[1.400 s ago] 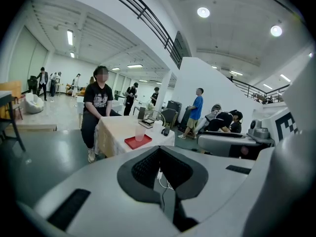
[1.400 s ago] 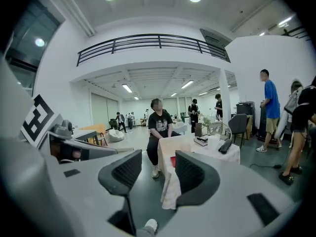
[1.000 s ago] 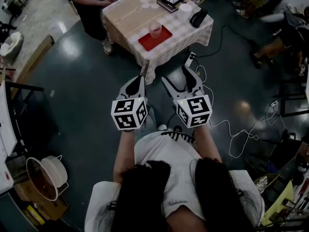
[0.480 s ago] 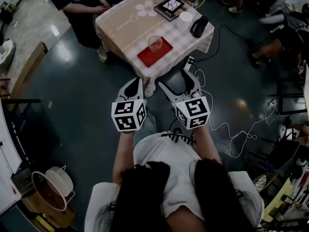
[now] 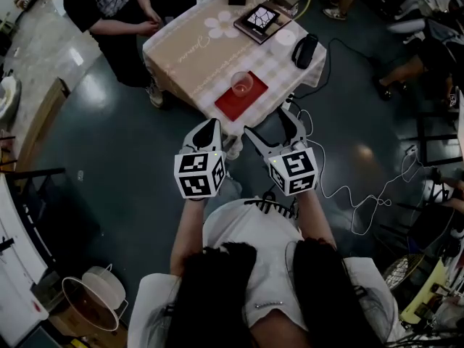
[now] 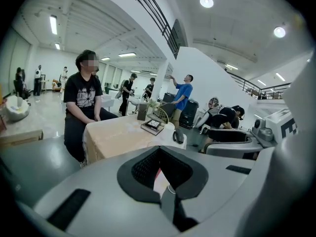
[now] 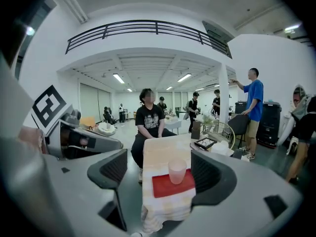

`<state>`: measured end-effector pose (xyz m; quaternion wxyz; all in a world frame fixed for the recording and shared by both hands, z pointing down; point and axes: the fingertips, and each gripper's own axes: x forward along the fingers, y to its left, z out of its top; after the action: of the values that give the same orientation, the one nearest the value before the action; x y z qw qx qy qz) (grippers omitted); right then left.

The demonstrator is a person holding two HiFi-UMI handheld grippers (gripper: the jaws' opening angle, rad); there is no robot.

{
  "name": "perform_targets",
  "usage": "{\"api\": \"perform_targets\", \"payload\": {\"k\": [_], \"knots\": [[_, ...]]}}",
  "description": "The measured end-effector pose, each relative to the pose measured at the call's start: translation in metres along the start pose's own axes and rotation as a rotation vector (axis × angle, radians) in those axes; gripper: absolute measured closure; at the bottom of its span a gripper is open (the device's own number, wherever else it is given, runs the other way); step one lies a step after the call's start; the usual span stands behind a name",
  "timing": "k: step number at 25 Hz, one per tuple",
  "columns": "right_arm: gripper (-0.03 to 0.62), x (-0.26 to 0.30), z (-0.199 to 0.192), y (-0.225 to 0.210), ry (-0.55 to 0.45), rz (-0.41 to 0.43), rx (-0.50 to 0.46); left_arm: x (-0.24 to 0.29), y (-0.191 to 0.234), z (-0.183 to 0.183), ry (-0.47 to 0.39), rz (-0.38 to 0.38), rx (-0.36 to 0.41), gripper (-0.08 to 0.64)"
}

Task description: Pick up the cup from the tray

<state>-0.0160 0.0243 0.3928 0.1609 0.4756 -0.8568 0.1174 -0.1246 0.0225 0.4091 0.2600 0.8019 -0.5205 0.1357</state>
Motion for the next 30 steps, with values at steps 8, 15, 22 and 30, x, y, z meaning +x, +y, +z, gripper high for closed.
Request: {"api": "perform_targets", "payload": {"k": [8, 15, 22, 30], "knots": [[0.193, 0.023, 0.000, -0.003, 0.017, -0.038, 0.002, 0.017, 0.010, 0.012, 0.007, -0.026, 0.021, 0.555], [0.189, 0.046, 0.005, -0.013, -0.004, -0.035, 0.006, 0.026, 0.024, 0.018, 0.021, -0.016, 0.021, 0.555], [0.161, 0.080, 0.003, -0.021, 0.006, 0.023, -0.058, 0.049, 0.045, 0.017, 0.050, 0.045, -0.004, 0.555], [0.146, 0.122, -0.014, -0.043, 0.055, 0.063, -0.035, 0.085, 0.055, 0.015, 0.097, 0.077, -0.013, 0.555]]}}
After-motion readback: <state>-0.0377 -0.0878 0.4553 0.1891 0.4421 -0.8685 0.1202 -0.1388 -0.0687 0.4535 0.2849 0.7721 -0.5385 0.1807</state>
